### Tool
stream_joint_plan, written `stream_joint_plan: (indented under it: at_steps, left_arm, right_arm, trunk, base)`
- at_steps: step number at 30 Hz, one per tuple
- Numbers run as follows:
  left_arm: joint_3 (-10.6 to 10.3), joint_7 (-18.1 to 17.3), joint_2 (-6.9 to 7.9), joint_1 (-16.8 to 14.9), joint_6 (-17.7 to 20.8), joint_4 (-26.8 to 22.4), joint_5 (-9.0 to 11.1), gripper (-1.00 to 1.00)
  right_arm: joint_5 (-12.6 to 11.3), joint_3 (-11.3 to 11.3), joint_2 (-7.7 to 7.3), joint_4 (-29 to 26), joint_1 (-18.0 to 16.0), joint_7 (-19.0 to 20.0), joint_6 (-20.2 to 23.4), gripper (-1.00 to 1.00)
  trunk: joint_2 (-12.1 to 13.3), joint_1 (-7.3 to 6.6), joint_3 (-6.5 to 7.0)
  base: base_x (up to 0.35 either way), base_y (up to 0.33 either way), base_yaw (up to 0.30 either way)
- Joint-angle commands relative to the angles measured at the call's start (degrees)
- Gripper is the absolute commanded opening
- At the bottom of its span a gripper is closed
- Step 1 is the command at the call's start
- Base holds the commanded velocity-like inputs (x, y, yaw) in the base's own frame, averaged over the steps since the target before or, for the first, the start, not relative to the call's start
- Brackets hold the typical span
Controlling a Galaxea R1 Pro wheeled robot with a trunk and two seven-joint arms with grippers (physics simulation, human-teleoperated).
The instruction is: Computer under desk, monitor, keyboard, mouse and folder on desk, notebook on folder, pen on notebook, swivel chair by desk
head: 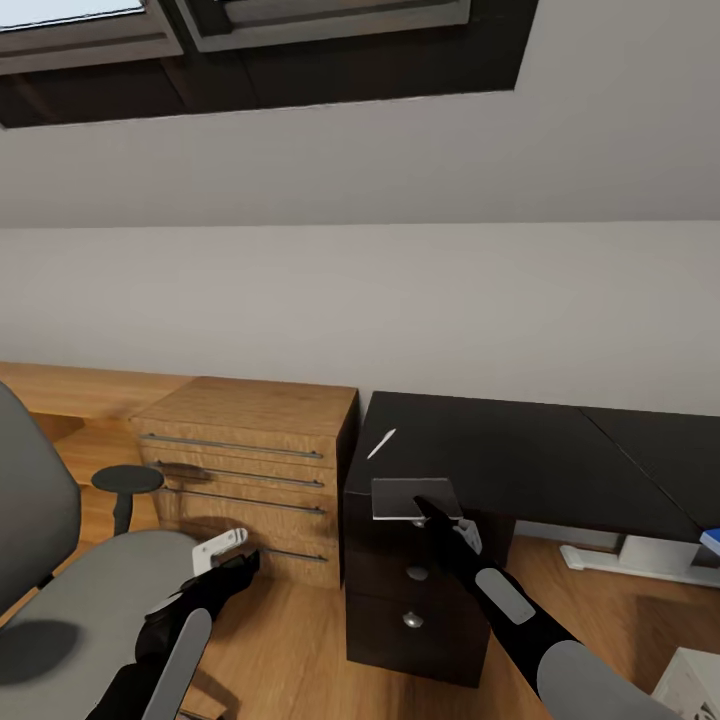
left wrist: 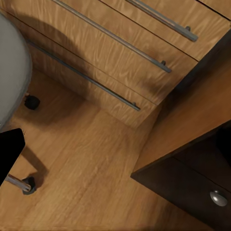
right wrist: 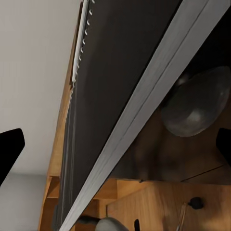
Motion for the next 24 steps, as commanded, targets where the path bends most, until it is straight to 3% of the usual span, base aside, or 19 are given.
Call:
stream_joint_plan:
  at_steps: [1,9,10,24]
  left_arm:
    - [-0.1,0.6,-0.01,0.0,0.1,0.1,0.6,1.0]
    - [-0.1,0.6,-0.04,0.0,0.1,0.9,0.6,1.0]
    - [-0.1,0.6,-0.04,0.0,0.1,0.9,0.6,1.0]
    - [-0.1,0.6,-0.04,0.0,0.1,1.0,0.6,1.0]
  right_arm:
    - [-0.6,0.3,-0.06,0.0,0.0,0.1,0.1,1.0]
    - [-0.6,0.3,-0.1,0.0,0.0,0.1,0.1,1.0]
    - [-0.6,0.3,-0.08,0.0,0.0,0.0,0.1,-1.0]
    - [-0.6,0.3,-0.1,-0.1,-0.1,0.0,0.1,-1.0]
  trunk:
    - [0.0,0.0,-0.06]
    - [0.0,0.0,-0.06]
    - [0.0,0.0,-0.06]
    - [0.4,-0.22,0.12]
  base:
    - [0.021,0.0,0.0]
    - [0.006,0.0,0.0]
    - [0.0,0.0,0.0]
    - [0.0,0.0,0.0]
